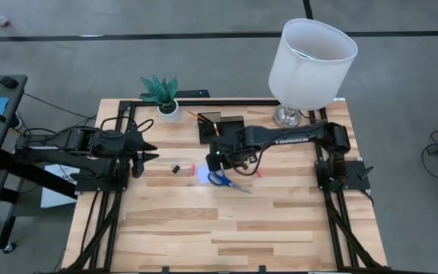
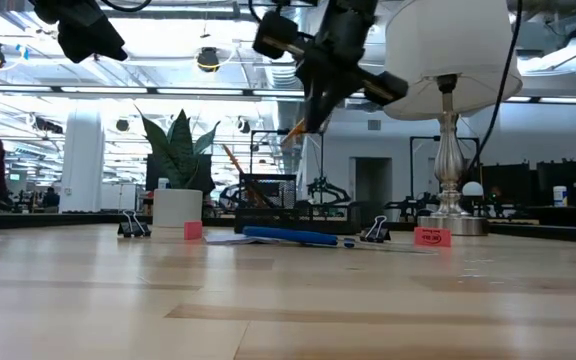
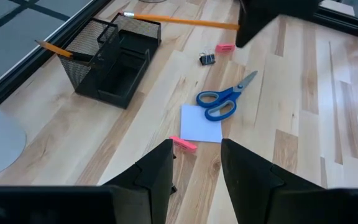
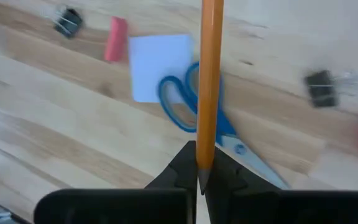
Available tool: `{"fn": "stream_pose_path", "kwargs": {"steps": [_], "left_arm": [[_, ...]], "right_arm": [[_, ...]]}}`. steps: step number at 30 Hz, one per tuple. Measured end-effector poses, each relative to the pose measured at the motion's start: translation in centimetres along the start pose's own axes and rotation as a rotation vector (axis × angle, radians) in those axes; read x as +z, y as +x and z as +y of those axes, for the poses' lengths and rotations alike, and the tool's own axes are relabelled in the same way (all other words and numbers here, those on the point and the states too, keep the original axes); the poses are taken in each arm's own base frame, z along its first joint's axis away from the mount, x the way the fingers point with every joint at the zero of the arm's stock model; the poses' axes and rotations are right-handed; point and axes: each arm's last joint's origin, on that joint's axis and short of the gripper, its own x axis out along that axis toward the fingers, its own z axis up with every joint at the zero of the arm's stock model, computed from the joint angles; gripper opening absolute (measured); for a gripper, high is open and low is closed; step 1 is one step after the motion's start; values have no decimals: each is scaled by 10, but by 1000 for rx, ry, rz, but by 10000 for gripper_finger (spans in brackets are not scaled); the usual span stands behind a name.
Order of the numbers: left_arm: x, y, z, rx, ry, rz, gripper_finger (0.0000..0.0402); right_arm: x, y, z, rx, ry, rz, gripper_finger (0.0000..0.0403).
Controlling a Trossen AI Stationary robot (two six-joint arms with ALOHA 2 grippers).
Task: Pick and place office supplies into organizer
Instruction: Put the pencil into the desk organizer
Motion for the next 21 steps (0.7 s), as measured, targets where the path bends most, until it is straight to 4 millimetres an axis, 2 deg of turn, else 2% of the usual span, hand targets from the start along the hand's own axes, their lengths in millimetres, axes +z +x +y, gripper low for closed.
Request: {"fn": "stream_pose_path", "kwargs": {"steps": [5, 12, 21], "left_arm": [[0, 0, 0, 0, 0, 0, 126], [0, 0, 0, 0, 0, 0, 126], [0, 0, 0, 0, 0, 0, 126]], "right_arm": [[19, -7, -11, 2, 22, 65, 6], [45, -24, -15, 74, 11, 134, 3], [64, -48, -21, 144, 28, 253, 4]]}}
